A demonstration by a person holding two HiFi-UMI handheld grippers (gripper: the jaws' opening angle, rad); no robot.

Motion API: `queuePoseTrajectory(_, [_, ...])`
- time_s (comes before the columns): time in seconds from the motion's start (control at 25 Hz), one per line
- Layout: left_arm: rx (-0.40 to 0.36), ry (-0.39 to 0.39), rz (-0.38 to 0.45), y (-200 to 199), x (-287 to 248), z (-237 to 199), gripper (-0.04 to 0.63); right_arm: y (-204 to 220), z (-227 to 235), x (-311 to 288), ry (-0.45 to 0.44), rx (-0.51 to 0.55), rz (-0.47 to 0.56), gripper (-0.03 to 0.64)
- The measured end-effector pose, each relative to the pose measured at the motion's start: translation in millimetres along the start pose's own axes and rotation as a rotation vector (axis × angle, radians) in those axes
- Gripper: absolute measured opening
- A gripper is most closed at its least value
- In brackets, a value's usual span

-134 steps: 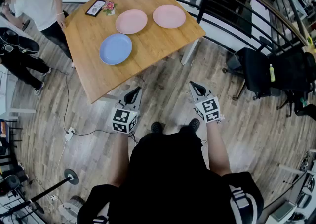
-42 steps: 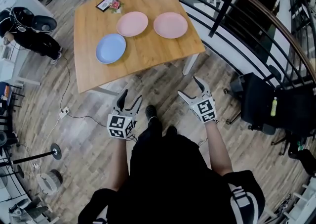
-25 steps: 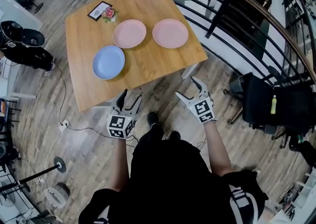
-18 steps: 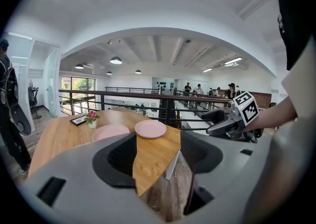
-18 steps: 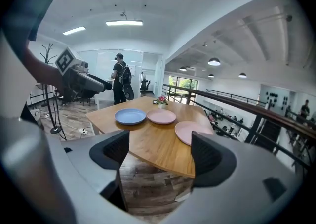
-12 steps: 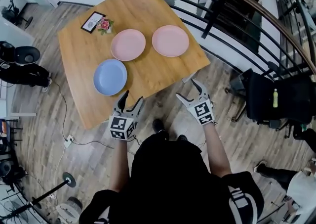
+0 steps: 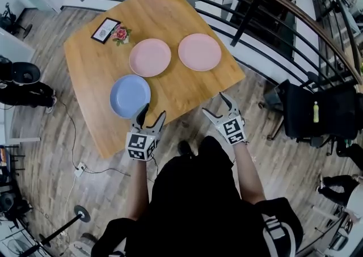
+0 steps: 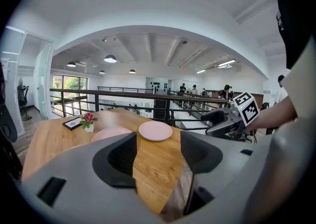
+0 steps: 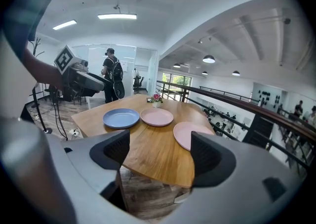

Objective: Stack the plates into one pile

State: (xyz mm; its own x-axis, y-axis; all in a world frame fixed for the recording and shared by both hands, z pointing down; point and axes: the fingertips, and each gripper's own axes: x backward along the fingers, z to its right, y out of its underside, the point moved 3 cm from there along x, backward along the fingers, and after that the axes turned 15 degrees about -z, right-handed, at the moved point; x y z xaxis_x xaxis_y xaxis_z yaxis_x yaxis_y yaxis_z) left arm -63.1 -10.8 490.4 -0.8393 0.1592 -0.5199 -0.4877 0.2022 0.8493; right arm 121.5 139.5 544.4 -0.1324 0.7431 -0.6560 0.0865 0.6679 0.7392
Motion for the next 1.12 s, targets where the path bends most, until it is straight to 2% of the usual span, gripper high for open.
queuePoseTrajectory(0.8, [0.017,-0.016,-0.044,-27,-53,-41,0.288,-29,54,-65,-0.041,0.008,-0.027,0.380])
queuePoseTrajectory(1.12, [0.043,-0.021,-0.091,-23,-75,-58,0.288,-26,73,-102,-0.026,0.056,-0.121,0.359])
